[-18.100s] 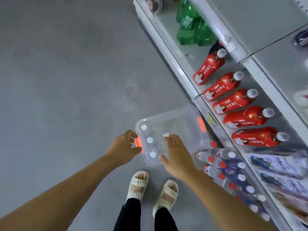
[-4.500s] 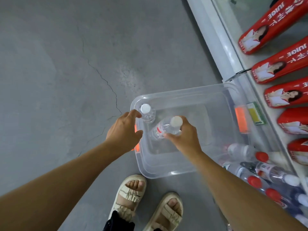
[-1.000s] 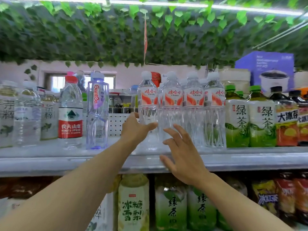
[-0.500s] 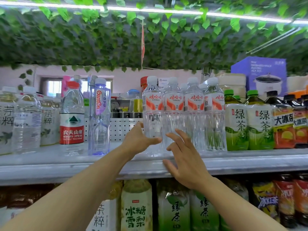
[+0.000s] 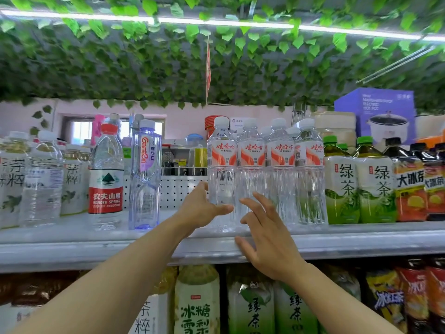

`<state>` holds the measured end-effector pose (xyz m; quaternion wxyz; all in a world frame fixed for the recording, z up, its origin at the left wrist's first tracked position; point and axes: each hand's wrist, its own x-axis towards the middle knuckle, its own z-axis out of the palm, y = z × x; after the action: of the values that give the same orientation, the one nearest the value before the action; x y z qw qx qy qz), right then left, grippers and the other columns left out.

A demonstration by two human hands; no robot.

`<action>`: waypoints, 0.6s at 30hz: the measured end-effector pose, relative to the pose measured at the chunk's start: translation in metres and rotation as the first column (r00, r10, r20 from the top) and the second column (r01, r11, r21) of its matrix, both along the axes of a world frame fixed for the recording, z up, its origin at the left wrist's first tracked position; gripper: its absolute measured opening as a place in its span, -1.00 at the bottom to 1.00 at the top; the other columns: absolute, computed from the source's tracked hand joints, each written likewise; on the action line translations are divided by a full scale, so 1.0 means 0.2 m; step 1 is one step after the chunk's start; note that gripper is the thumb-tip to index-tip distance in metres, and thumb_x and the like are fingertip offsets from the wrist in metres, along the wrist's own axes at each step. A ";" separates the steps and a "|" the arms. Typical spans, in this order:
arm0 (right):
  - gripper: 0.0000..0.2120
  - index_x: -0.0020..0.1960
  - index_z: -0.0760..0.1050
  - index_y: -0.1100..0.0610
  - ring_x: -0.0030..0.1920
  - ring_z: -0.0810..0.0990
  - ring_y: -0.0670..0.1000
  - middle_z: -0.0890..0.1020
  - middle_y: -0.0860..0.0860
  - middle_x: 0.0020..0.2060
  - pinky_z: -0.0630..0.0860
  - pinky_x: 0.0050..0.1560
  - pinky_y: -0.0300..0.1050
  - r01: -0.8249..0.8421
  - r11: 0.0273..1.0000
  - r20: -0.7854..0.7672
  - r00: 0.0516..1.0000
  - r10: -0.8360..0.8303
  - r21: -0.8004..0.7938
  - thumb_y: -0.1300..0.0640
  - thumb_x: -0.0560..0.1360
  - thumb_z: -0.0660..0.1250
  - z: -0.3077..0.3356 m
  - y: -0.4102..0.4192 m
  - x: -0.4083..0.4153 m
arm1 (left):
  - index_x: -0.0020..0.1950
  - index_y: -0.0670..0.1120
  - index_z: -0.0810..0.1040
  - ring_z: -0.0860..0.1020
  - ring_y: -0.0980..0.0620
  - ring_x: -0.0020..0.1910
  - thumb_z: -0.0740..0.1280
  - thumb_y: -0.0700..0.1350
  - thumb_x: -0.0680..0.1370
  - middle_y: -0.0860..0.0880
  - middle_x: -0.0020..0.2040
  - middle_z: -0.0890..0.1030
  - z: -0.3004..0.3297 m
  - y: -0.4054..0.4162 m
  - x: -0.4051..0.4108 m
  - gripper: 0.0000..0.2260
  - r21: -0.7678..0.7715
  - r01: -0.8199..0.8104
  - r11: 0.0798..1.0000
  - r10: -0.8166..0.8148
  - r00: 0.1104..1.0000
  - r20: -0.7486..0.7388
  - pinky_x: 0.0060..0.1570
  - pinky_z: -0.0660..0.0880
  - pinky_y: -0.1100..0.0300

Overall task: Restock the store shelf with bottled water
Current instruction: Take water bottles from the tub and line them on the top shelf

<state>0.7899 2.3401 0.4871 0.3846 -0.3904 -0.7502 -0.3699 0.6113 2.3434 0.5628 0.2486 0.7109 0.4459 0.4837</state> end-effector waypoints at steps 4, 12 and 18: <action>-0.72 0.02 0.41 0.04 0.49 0.09 0.06 0.31 -0.02 0.36 0.17 0.43 0.02 0.003 1.000 0.001 1.000 -0.003 0.004 -0.15 0.50 0.16 0.00 0.00 0.00 | 0.23 0.01 0.32 0.52 0.02 -0.06 0.51 -0.05 0.38 -0.02 -0.02 0.56 0.00 0.00 0.00 -0.47 0.001 -0.023 1.000 0.023 0.999 -0.030 -0.08 0.44 0.13; -0.67 0.03 0.45 0.06 0.44 0.16 0.11 0.34 0.05 0.35 0.15 0.44 0.02 0.017 1.000 -0.003 1.000 -0.017 0.007 -0.16 0.47 0.15 0.01 -0.03 -0.01 | 0.33 -0.02 0.28 0.52 -0.04 0.08 0.51 0.03 0.37 -0.07 0.13 0.55 -0.01 -0.08 -0.01 -0.37 -0.017 -0.126 0.992 0.123 0.987 -0.103 0.07 0.45 0.07; -0.66 0.09 0.42 0.13 0.38 0.24 0.16 0.36 0.13 0.33 0.18 0.41 0.03 -0.048 0.999 -0.009 0.999 0.048 -0.004 -0.04 0.42 0.32 -0.05 -0.12 -0.06 | 0.36 -0.04 0.30 0.52 -0.01 0.05 0.48 -0.04 0.42 -0.07 0.18 0.55 -0.06 -0.25 -0.10 -0.41 0.083 -0.286 0.955 0.292 0.953 -0.083 -0.02 0.47 0.13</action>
<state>0.7788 2.3157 0.4773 0.3959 -0.3748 -0.7585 -0.3571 0.5920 2.2941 0.5503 0.1290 0.6682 0.5392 0.4961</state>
